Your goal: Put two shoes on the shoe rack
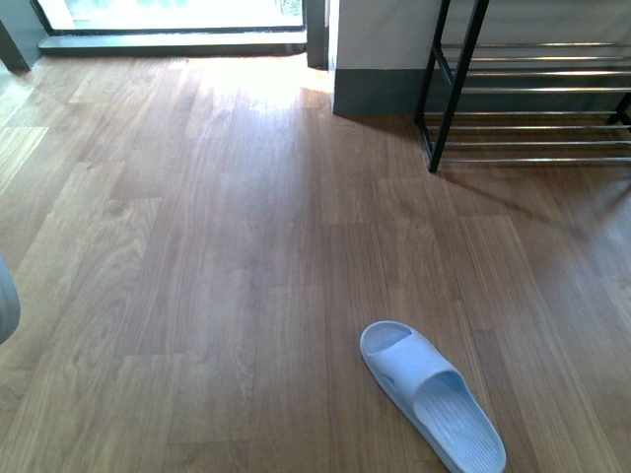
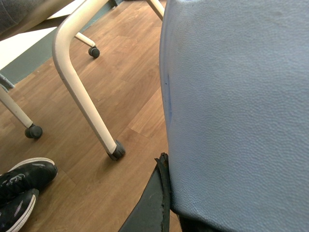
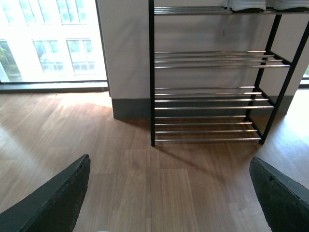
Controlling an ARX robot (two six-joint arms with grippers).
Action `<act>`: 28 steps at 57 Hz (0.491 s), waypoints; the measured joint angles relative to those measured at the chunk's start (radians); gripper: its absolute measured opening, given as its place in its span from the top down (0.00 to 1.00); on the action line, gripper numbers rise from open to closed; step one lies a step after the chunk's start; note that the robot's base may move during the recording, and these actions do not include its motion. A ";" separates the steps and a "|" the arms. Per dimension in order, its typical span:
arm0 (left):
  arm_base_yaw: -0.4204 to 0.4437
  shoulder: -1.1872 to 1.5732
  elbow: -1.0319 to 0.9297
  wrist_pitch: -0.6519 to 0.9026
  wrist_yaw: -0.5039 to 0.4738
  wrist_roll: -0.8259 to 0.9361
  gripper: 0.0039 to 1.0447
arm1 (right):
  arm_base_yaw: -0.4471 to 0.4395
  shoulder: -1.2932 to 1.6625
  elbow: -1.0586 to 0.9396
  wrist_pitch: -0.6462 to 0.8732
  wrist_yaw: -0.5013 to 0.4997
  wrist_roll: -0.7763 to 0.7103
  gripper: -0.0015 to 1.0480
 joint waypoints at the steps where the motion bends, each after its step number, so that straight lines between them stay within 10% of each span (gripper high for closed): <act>1: 0.001 0.000 0.000 0.000 -0.001 0.000 0.98 | 0.000 0.000 0.000 0.000 0.000 0.000 0.09; 11: -0.001 0.000 0.000 0.000 -0.001 0.001 0.98 | -0.002 0.000 0.000 0.000 -0.010 0.000 0.09; 18: -0.004 0.000 0.000 0.000 0.002 0.002 0.98 | -0.100 0.278 0.040 0.087 -0.485 -0.133 0.09; 28: -0.004 0.000 0.000 0.000 0.001 0.002 0.98 | 0.072 1.055 0.183 0.519 -0.268 -0.323 0.09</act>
